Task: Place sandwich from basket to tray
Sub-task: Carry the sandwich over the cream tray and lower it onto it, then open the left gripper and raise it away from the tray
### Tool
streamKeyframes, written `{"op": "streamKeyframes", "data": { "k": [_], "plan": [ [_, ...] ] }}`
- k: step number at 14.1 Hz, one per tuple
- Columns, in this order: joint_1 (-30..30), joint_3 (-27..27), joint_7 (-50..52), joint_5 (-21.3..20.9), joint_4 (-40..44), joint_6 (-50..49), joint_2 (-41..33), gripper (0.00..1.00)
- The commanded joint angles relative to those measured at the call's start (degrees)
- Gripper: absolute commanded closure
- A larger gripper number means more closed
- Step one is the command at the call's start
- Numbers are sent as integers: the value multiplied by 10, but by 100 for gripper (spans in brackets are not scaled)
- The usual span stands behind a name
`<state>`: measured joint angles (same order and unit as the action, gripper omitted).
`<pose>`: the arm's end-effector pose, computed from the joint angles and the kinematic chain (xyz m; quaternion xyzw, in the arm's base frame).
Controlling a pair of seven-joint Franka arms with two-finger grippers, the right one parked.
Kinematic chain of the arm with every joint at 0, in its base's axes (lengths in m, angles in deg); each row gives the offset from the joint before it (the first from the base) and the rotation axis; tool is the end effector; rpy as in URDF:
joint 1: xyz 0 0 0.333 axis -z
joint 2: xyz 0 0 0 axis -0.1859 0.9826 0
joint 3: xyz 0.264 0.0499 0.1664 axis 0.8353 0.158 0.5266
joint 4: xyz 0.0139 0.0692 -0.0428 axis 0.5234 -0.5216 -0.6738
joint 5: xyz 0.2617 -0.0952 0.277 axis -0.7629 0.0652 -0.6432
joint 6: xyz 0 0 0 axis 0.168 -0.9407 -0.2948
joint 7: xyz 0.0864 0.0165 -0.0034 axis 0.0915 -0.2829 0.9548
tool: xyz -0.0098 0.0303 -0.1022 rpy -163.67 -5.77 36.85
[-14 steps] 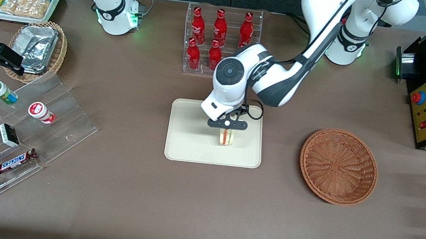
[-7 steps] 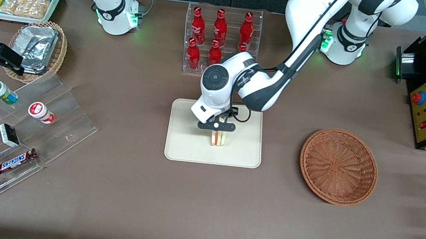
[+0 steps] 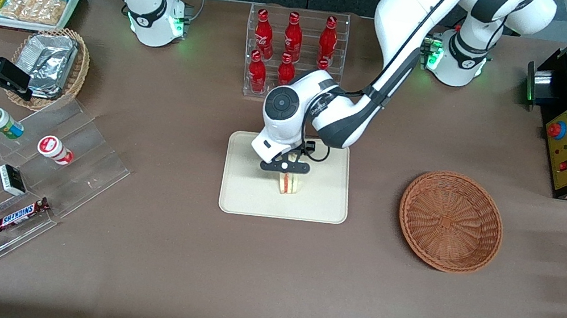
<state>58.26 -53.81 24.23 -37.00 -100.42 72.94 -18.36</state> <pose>0.4616 -0.5285 0.2518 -0.9974 -0.0333 0.0559 0.0316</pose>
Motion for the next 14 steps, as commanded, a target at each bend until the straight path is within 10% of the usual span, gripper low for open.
{"op": "streamKeyframes", "data": {
  "k": [1,14],
  "plan": [
    [4,9,16,5,11,-22,-33,1],
    [-207,12,-163,8,3,-380,-333,1]
  ]
}}
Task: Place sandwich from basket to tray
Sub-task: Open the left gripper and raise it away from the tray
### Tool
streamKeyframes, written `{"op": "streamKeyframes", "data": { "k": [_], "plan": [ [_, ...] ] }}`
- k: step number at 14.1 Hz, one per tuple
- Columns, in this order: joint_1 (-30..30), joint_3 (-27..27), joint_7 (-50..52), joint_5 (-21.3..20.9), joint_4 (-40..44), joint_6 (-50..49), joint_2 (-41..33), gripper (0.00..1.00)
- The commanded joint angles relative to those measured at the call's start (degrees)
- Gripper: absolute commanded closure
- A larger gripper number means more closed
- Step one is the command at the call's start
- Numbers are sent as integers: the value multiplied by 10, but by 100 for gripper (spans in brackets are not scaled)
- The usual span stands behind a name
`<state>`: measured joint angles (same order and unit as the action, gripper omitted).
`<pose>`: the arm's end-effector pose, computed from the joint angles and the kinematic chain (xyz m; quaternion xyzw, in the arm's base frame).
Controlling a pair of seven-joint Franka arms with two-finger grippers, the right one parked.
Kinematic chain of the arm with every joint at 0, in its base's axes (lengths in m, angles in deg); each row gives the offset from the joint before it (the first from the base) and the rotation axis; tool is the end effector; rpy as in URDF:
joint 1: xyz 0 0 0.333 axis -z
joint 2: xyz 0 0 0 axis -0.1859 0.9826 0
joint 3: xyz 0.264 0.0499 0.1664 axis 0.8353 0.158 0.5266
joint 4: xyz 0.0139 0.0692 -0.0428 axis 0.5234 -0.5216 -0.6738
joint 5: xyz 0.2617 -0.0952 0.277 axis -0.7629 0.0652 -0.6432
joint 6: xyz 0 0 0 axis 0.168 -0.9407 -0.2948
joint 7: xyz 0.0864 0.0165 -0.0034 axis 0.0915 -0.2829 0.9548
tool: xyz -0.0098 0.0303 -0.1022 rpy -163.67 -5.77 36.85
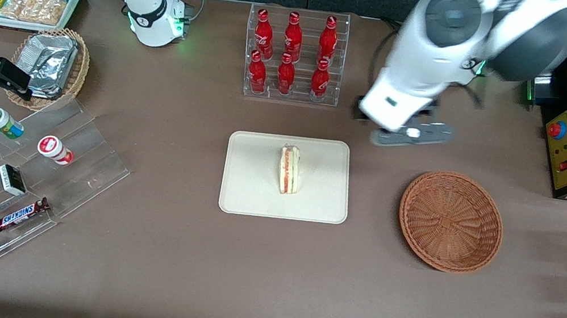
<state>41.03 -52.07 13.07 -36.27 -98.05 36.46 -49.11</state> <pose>0.5047 -0.2978 0.5794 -0.9918 -0.0882 0.0865 0.0324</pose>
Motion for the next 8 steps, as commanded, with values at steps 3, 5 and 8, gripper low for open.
{"op": "streamKeyframes", "data": {
  "k": [3,5,8],
  "plan": [
    [-104,-5,-154,-13,-20,-48,-53,1],
    [-154,-6,-233,-14,-20,-62,-68,1],
    [-210,-5,-322,-15,-21,-69,-81,1]
  ]
}}
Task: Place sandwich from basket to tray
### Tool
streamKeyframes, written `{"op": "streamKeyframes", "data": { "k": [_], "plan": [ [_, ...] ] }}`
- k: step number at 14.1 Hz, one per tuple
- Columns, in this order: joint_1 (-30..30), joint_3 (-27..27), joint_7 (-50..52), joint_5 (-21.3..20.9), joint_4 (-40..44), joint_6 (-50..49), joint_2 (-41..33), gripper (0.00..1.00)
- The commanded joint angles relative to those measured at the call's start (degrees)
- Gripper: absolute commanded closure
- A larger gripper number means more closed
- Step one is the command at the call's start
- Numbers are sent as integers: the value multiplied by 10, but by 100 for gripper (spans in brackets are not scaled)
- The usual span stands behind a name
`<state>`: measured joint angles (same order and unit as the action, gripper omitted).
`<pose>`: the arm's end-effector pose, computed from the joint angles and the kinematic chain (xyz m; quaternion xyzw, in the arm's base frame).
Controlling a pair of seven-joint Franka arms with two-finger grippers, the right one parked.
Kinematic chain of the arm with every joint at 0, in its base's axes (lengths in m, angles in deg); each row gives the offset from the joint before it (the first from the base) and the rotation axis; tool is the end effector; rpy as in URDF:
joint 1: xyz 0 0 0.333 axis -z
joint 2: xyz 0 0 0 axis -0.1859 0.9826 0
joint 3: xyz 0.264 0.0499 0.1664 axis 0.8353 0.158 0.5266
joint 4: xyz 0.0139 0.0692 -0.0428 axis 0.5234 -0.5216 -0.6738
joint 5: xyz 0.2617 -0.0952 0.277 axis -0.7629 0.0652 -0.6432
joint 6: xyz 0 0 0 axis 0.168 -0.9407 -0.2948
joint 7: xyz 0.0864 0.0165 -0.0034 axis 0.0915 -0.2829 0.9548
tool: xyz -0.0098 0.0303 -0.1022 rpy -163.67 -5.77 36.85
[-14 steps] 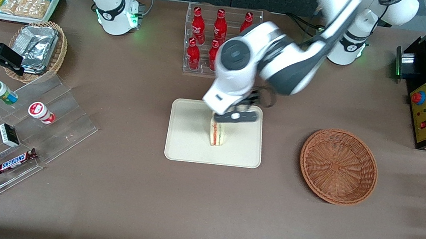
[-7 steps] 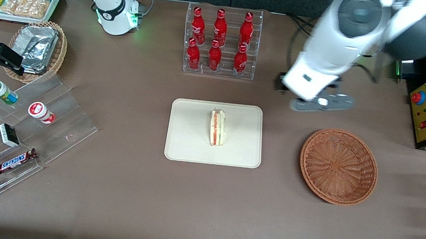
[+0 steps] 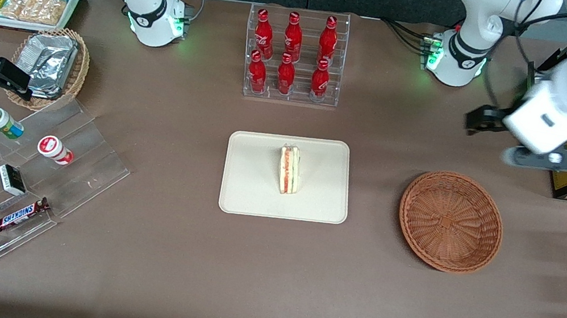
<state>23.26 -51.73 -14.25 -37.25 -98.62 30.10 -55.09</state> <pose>0.5315 -0.1157 0.6264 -0.9951 -0.0072 0.0986 0.0066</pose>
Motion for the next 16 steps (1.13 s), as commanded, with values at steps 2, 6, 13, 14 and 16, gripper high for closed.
{"op": "streamKeyframes", "data": {
  "k": [2,6,13,14,16],
  "plan": [
    [-68,-9,-99,-9,-15,-5,-22,1],
    [-73,-10,-107,-49,-20,-2,-16,1],
    [-89,-9,-141,-32,-6,-5,-16,0],
    [-96,-10,-143,-31,-5,-5,-16,0],
    [-96,-10,-144,-32,-5,-6,-16,0]
  ]
}}
